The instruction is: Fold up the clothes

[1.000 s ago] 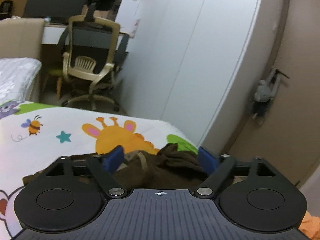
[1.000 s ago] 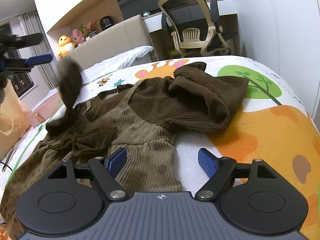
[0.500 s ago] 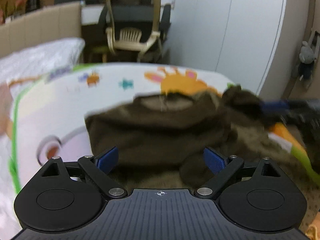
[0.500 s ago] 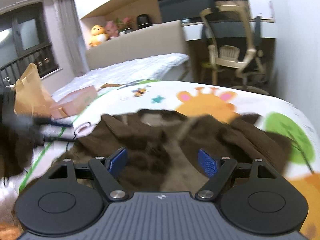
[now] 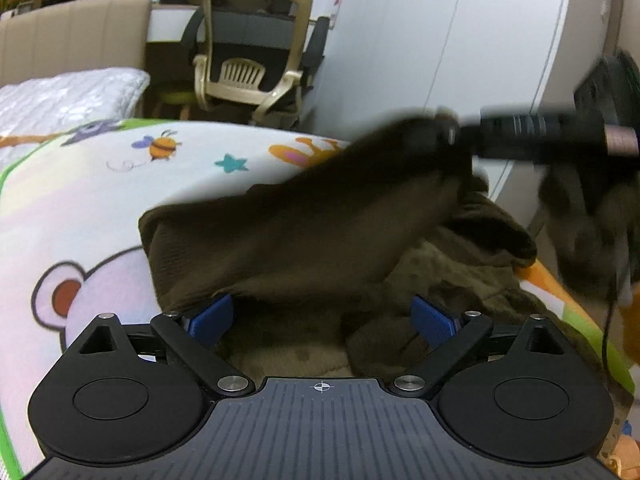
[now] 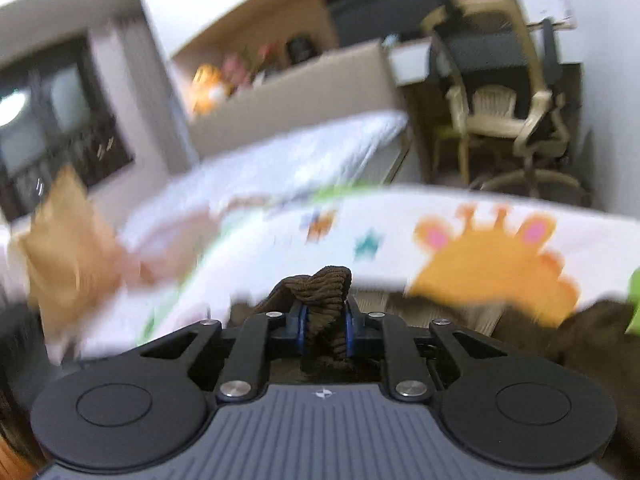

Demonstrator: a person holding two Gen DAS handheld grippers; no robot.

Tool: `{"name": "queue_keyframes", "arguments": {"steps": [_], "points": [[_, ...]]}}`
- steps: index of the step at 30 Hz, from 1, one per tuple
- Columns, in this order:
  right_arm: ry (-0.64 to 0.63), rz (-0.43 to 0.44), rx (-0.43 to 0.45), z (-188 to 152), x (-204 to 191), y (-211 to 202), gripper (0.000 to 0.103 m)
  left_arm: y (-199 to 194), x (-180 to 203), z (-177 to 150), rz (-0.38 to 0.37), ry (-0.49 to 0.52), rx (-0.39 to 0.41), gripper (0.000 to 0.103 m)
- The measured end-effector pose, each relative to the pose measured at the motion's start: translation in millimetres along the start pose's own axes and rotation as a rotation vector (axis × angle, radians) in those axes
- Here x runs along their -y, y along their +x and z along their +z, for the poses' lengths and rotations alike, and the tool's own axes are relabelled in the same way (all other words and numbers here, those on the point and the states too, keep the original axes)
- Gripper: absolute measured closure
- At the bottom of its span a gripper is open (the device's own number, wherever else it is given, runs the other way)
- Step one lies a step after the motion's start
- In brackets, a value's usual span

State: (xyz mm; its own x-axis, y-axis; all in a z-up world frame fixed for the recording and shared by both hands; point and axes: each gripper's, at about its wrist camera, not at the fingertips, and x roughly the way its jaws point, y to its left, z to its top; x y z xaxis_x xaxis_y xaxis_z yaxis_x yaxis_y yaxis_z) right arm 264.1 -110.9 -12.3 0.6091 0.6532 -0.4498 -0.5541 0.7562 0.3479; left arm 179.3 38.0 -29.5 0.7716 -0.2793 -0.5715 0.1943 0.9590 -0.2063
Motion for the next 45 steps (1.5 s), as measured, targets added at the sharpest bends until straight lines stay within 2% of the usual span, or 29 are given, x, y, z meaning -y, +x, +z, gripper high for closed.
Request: {"name": "queue_keyframes", "arguments": {"steps": [2, 6, 8, 11, 14, 16, 18, 20, 21, 23, 25, 28, 34, 36, 37, 38, 39, 42, 45], "points": [[0.01, -0.071, -0.005, 6.6, 15.2, -0.6, 0.087, 0.6, 4.5, -0.3, -0.027, 0.015, -0.005, 0.004], [0.059, -0.212, -0.162, -17.6, 55.1, 25.0, 0.082, 10.5, 14.3, -2.7, -0.047, 0.057, -0.052, 0.004], [0.079, -0.248, -0.215, -36.9, 69.1, 34.1, 0.082, 11.7, 19.4, -2.0, -0.05, 0.081, -0.071, 0.004], [0.07, -0.245, -0.203, -49.1, 71.6, 26.4, 0.082, 5.3, 26.0, 3.3, -0.063, 0.109, -0.067, 0.004], [0.034, -0.256, -0.171, -48.0, 68.3, 14.8, 0.083, -2.3, 28.1, 16.0, -0.07, 0.104, -0.019, 0.002], [-0.019, -0.298, -0.166, -48.9, 68.2, 12.2, 0.083, 0.0, 28.0, 23.1, -0.069, 0.075, 0.016, 0.001], [-0.071, -0.323, -0.18, -51.6, 70.5, 13.7, 0.075, 10.8, 25.8, 25.1, -0.067, 0.032, 0.018, 0.001], [-0.078, -0.311, -0.159, -49.8, 72.3, 2.6, 0.067, 27.0, 22.0, 21.5, -0.049, -0.008, -0.014, 0.001], [-0.079, -0.3, -0.129, -46.3, 72.0, -7.8, 0.064, 35.0, 20.0, 19.7, -0.039, -0.029, -0.029, 0.001], [-0.171, -0.346, -0.043, -42.1, 64.9, -30.9, 0.045, 39.6, 17.1, 17.4, -0.037, -0.055, -0.044, 0.001], [-0.312, -0.425, 0.031, -40.5, 55.5, -51.2, 0.04, 40.2, 14.6, 15.6, -0.039, -0.075, -0.053, 0.001], [-0.46, -0.509, -0.01, -48.1, 50.5, -49.8, 0.04, 41.0, 10.7, 12.9, -0.044, -0.107, -0.066, 0.0], [-0.471, -0.546, -0.145, -60.3, 66.4, 1.7, 0.04, 42.6, 3.0, 7.3, -0.052, -0.169, -0.092, 0.0], [-0.457, -0.545, -0.195, -63.4, 78.3, 17.5, 0.062, 43.1, 0.4, 5.5, -0.055, -0.19, -0.101, 0.0], [-0.435, -0.547, -0.199, -61.8, 84.8, 17.9, 0.084, 40.9, -0.5, 5.3, -0.057, -0.197, -0.099, 0.0], [-0.401, -0.555, -0.184, -58.7, 91.0, 12.5, 0.091, 36.4, -1.3, 6.1, -0.06, -0.198, -0.089, 0.0], [-0.353, -0.563, -0.154, -52.8, 96.8, 3.7, 0.092, 32.3, -2.0, 7.1, -0.062, -0.197, -0.079, 0.0], [-0.165, -0.553, 0.009, -18.6, 103.7, -46.2, 0.093, 24.8, -4.9, 10.9, -0.068, -0.203, -0.054, 0.0], [-0.184, -0.5, 0.161, 13.7, 69.1, -88.6, 0.093, 25.9, -8.3, 12.3, -0.077, -0.229, -0.038, 0.0]]}}
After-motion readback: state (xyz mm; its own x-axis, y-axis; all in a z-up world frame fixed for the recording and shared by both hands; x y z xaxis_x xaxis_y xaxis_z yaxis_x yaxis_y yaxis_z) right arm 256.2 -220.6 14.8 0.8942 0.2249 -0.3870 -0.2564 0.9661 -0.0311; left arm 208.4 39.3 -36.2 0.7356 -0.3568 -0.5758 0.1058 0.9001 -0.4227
